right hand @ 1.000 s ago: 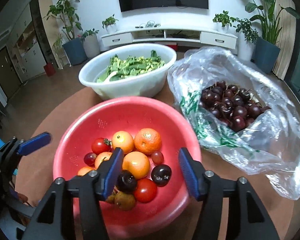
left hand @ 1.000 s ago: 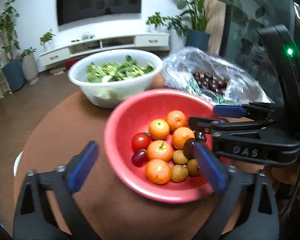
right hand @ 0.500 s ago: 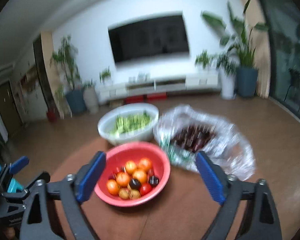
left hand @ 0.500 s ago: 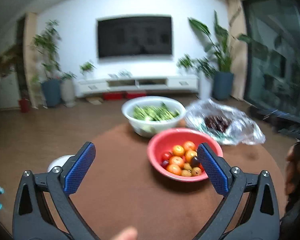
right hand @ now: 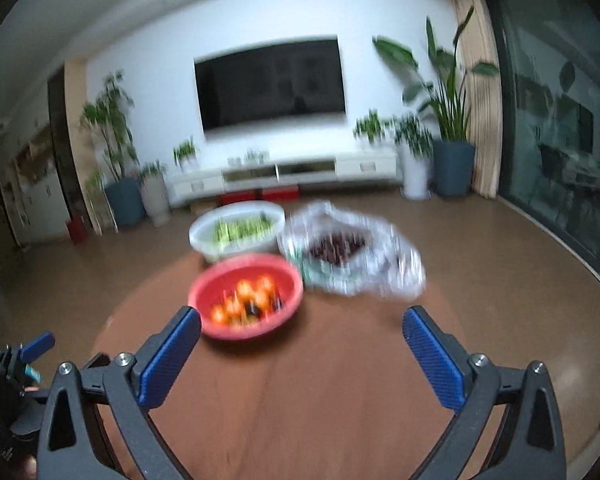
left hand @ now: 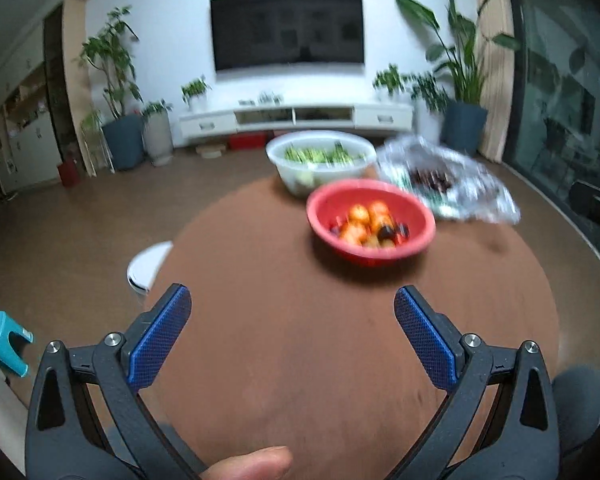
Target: Organize fruits
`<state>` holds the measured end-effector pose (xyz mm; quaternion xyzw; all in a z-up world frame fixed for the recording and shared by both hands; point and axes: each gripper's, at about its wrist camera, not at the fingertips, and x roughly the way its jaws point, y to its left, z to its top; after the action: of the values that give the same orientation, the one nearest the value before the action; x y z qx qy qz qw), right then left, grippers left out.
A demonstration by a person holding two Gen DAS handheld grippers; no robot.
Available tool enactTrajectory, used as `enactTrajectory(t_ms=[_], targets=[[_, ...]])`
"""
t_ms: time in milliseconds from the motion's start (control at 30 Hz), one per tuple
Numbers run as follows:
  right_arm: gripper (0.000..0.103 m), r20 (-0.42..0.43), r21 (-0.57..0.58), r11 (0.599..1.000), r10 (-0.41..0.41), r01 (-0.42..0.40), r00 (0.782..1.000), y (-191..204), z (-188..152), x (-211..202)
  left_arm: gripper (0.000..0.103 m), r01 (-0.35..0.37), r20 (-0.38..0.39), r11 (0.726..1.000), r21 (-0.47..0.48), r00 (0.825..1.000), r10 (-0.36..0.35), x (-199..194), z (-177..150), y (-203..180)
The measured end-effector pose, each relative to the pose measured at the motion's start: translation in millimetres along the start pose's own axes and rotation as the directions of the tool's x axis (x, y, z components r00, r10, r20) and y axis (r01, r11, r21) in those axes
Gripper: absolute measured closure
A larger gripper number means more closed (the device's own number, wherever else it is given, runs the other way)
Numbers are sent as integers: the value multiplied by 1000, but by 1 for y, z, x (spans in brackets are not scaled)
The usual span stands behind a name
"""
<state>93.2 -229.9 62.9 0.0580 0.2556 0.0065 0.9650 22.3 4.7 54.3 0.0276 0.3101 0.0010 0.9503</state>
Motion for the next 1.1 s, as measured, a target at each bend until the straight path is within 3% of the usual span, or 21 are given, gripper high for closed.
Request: enactTrajectory(t_ms=[267, 600, 1100], targets=[[0, -146, -5, 1000, 16, -16, 989, 11, -51, 8, 0, 55, -130, 998, -9, 990, -55, 11, -44, -14], [0, -167, -21, 1000, 12, -15, 986, 22, -61, 12, 0, 23, -167, 1000, -19, 986, -26, 33, -44, -11], [0, -186, -25, 1000, 13, -18, 982, 25, -66, 17, 0, 25, -164, 999, -28, 986, -30, 29, -40, -7]])
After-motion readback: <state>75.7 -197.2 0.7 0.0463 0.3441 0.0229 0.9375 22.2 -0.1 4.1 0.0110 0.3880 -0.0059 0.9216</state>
